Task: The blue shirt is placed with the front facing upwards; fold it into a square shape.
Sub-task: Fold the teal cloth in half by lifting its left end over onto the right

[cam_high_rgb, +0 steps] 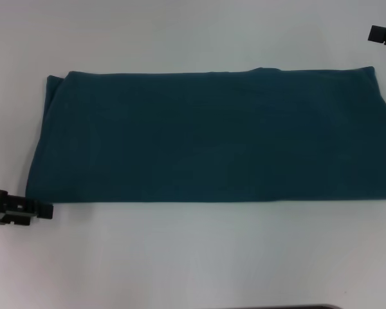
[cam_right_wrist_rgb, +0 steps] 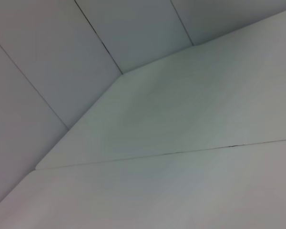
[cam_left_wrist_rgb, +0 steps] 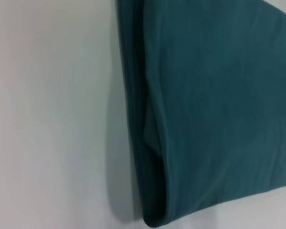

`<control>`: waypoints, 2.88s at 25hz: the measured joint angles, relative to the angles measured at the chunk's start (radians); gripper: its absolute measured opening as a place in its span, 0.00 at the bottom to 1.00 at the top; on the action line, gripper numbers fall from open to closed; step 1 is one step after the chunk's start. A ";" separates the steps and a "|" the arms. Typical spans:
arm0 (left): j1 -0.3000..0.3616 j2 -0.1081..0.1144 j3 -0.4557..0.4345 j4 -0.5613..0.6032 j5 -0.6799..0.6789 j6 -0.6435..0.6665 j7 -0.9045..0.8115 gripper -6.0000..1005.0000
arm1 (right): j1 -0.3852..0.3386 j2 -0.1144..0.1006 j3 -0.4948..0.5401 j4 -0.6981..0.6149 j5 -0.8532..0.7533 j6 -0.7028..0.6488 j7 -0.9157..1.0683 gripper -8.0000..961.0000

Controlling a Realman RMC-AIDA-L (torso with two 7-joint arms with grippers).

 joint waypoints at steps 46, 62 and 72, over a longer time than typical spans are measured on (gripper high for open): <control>-0.113 0.038 0.057 0.105 0.064 -0.094 -0.081 0.72 | -0.019 -0.016 0.006 -0.002 0.039 -0.008 0.014 0.97; -0.151 0.040 0.057 0.105 0.063 -0.106 -0.078 0.72 | -0.020 -0.017 0.017 -0.002 0.038 -0.009 0.014 0.97; -0.141 0.044 0.059 0.105 0.064 -0.101 -0.076 0.72 | -0.020 -0.017 0.017 -0.002 0.038 -0.009 0.014 0.97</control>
